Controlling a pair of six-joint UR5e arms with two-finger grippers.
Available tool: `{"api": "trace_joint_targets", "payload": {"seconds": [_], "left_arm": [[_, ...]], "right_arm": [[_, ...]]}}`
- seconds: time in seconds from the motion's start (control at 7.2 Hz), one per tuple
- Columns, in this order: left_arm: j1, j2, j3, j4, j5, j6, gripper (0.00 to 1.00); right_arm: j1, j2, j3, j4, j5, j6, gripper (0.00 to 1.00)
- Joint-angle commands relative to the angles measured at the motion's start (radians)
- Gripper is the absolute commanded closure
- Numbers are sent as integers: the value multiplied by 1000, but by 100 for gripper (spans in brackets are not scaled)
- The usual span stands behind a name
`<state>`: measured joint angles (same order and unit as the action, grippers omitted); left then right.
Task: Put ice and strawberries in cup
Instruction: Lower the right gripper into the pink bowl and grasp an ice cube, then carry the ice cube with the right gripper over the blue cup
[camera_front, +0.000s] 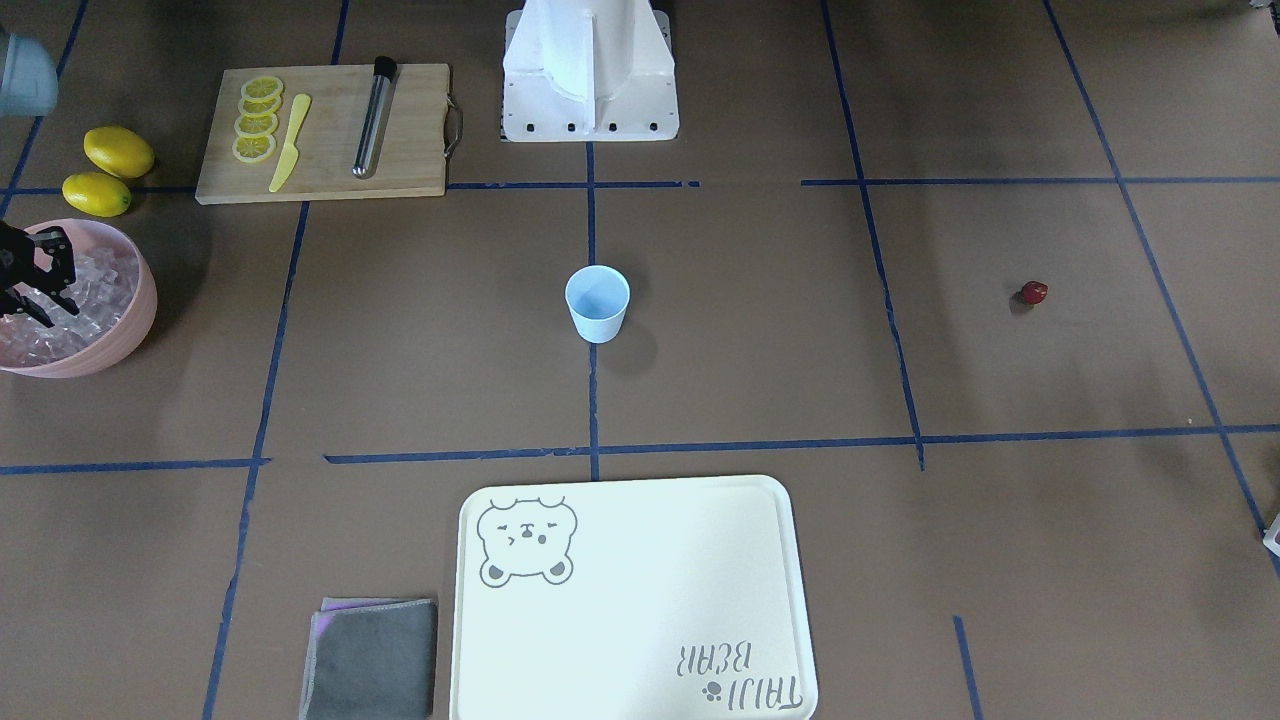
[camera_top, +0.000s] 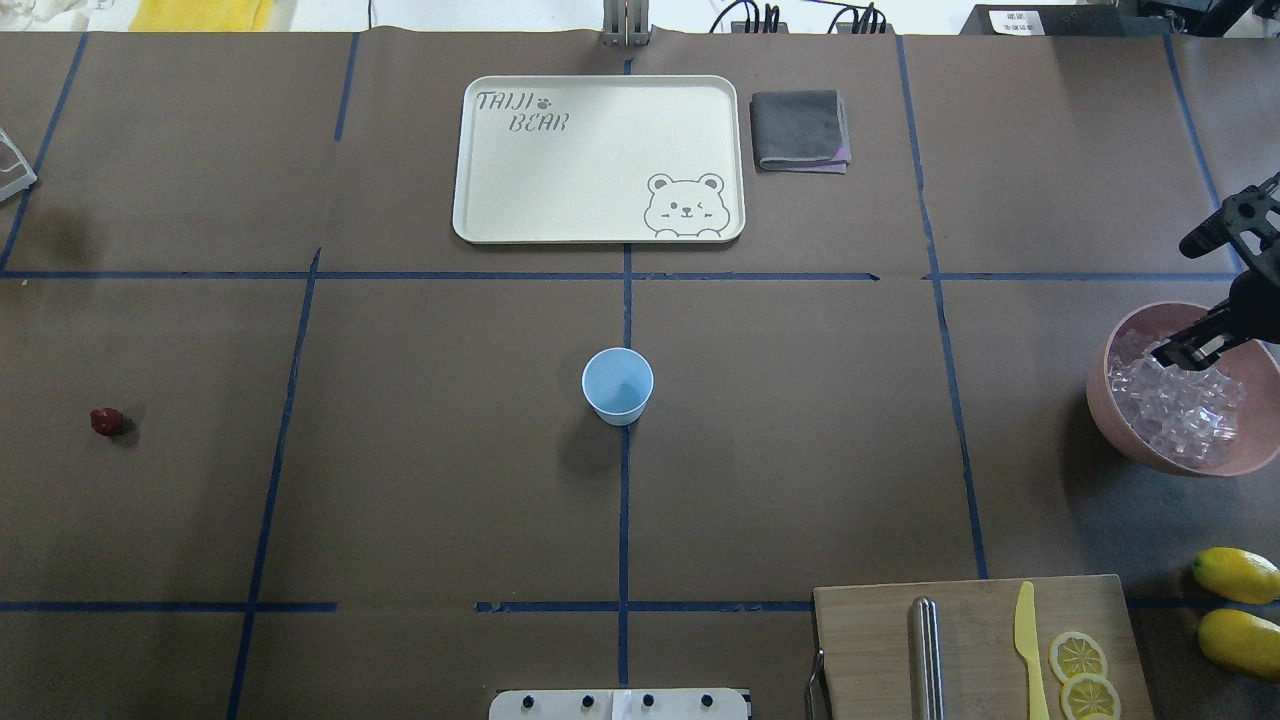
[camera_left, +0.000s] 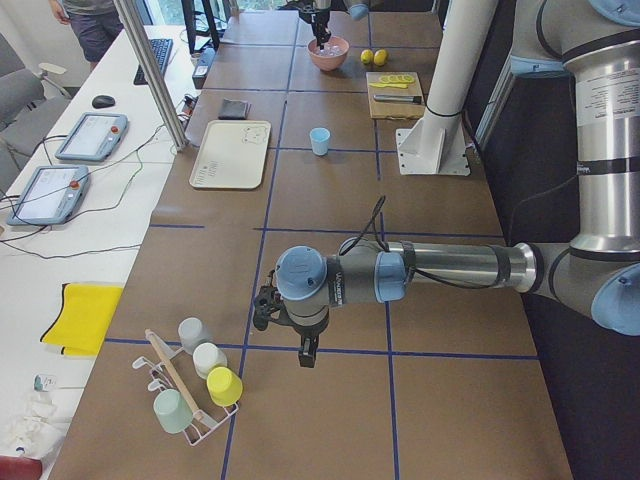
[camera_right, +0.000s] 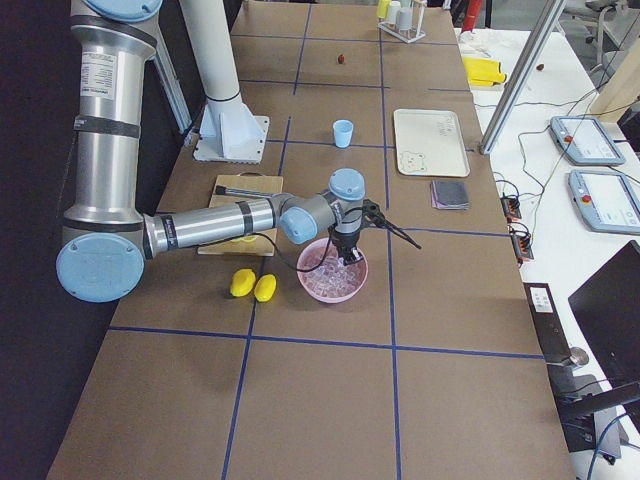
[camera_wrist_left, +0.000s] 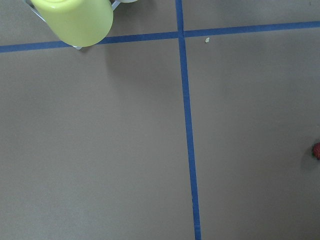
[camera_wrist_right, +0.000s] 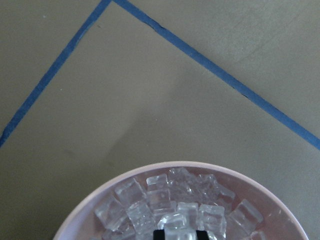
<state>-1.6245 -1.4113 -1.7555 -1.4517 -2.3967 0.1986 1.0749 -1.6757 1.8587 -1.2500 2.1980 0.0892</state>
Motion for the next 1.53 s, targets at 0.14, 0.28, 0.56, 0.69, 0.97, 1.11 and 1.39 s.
{"api": "trace_joint_targets", "payload": {"seconds": [0.14,0.28,0.56,0.69,0.97,1.11,1.39], "left_arm": [[0,0,4,1,-1,1,0],[0,0,4,1,-1,-1,0],[0,0,4,1,-1,1,0],[0,2,5,1,-1,1,0],[0,0,10,1,-1,1,0],[0,2,10,1,-1,1,0],[0,2,11,2,-1,1,0]], "right_arm": [[17,81,57,-28,0,383,98],[1,127,59,-28,2,496,97],[-71,218,62,-29,-9,640,97],[-135,278,62,-46,-41,740,98],[-289,469,62,-228,-194,875,98],[-364,578,60,-362,-258,906,97],[-476,729,47,-451,-354,1033,98]]}}
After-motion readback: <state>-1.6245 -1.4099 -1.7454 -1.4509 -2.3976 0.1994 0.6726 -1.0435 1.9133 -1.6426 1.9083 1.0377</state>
